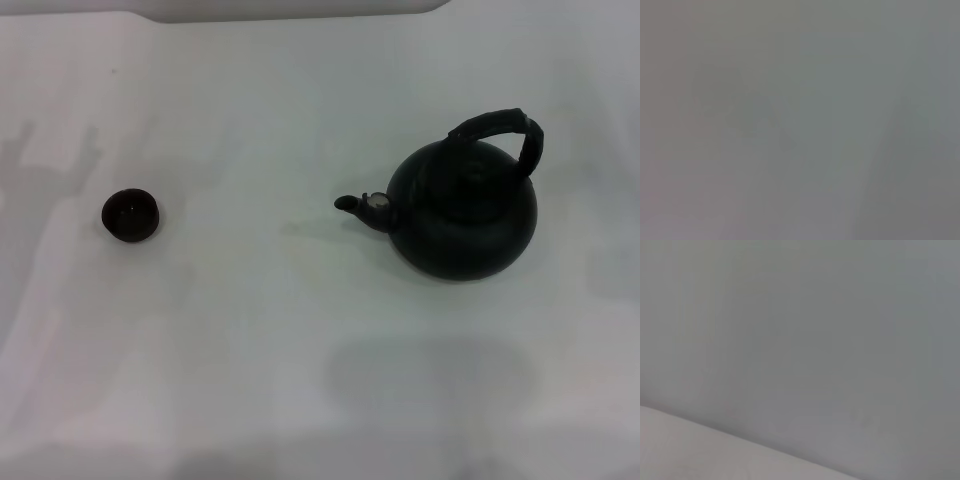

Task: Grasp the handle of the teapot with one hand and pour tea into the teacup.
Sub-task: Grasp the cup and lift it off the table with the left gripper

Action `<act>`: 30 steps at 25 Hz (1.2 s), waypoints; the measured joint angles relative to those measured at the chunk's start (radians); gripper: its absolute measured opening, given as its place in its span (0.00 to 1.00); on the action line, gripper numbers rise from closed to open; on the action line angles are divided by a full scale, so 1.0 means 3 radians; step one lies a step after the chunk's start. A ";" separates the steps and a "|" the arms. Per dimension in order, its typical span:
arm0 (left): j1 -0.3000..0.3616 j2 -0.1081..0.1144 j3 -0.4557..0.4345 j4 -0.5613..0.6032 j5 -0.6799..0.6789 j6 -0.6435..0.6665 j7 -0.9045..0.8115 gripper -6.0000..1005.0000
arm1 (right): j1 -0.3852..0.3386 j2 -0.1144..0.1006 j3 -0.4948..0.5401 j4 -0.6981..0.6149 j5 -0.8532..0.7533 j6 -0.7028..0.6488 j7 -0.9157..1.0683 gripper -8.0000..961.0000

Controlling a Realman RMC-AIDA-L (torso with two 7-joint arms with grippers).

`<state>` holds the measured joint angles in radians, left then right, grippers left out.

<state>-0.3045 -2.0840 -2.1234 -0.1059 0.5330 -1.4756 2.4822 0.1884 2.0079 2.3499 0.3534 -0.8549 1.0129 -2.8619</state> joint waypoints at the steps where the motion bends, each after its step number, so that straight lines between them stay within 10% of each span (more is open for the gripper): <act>1: 0.0004 -0.0001 0.0000 0.0000 0.0000 -0.0004 0.0012 0.88 | -0.0006 0.0005 0.0000 0.0000 -0.0006 0.0014 -0.0010 0.91; 30: 0.0269 0.0032 0.0212 -0.0478 0.0110 -0.0195 0.0538 0.87 | -0.0120 0.0023 0.0010 -0.0189 0.0136 0.0937 0.0582 0.91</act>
<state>-0.2239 -2.0744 -2.0599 -0.2492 0.5661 -1.5342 2.6435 0.1522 2.0149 2.3531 0.2967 -0.8141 1.2940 -2.6874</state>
